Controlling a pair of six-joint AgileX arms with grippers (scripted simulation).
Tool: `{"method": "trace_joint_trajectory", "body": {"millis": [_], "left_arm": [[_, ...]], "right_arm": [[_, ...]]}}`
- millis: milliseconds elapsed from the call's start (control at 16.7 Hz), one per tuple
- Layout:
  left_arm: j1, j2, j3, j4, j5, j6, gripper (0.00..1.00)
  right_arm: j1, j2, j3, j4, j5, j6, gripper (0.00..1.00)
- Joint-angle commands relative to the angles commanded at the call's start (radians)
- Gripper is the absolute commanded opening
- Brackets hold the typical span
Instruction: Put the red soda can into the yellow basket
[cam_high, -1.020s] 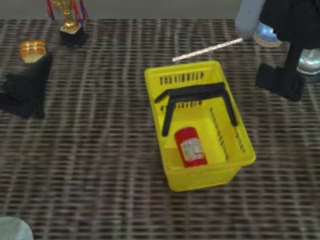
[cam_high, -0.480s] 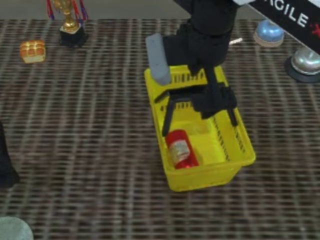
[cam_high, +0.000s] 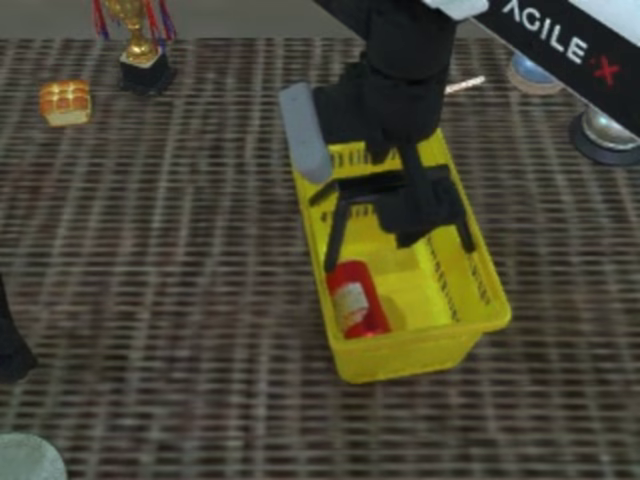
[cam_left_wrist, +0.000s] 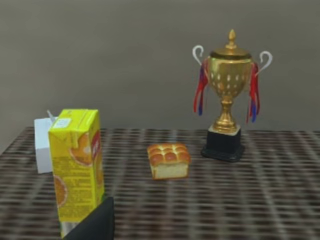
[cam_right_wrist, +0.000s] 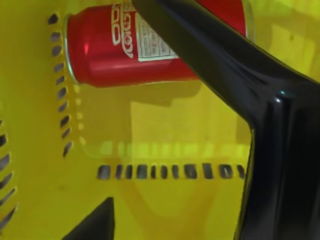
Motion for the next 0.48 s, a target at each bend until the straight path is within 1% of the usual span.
{"method": "trace_joint_trajectory", "body": {"millis": [480], "left_arm": [[0.0,0.0,0.0,0.0,0.0,0.0,1.0]], "right_arm": [[0.005,-0.031,-0.133,0.102,0.0,0.0,1.0]]}}
